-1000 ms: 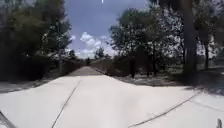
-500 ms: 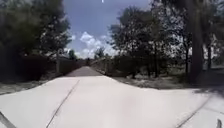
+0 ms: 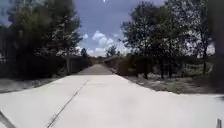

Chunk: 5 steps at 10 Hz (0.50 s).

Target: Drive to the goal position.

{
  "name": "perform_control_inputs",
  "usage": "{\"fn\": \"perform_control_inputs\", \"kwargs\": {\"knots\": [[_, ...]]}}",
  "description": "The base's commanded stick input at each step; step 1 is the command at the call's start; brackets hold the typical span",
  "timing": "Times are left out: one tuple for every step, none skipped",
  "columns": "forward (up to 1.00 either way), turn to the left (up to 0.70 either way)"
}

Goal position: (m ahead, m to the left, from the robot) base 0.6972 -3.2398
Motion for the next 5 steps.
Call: {"fn": "perform_control_inputs", "kwargs": {"knots": [[0.5, 0.01], [0.5, 0.01], [0.5, 0.01], [0.5, 0.01], [0.5, 0.01]]}}
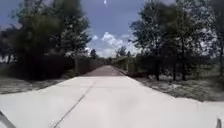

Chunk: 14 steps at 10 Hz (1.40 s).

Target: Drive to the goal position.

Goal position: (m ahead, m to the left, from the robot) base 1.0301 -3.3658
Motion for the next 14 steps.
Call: {"fn": "perform_control_inputs", "kwargs": {"knots": [[0.5, 0.01], [0.5, 0.01], [0.5, 0.01], [0.5, 0.01], [0.5, 0.01], [0.5, 0.01], [0.5, 0.01], [0.5, 0.01], [0.5, 0.01], [0.5, 0.01], [0.5, 0.01], [0.5, 0.01], [0.5, 0.01], [0.5, 0.01]]}}
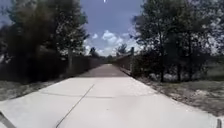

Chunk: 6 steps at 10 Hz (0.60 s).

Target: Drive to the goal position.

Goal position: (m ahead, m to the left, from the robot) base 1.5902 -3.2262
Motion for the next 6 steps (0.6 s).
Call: {"fn": "perform_control_inputs", "kwargs": {"knots": [[0.5, 0.01], [0.5, 0.47], [0.5, 0.51], [0.5, 0.51], [0.5, 0.44], [0.5, 0.01]]}}
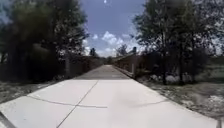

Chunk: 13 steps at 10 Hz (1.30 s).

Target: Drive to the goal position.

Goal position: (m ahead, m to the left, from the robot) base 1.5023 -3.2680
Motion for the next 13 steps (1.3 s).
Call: {"fn": "perform_control_inputs", "kwargs": {"knots": [[0.5, 0.01], [0.5, 0.01], [0.5, 0.01], [0.5, 0.01], [0.5, 0.01], [0.5, 0.01], [0.5, 0.01], [0.5, 0.01], [0.5, 0.01], [0.5, 0.01], [0.5, 0.01], [0.5, 0.01], [0.5, 0.01]]}}
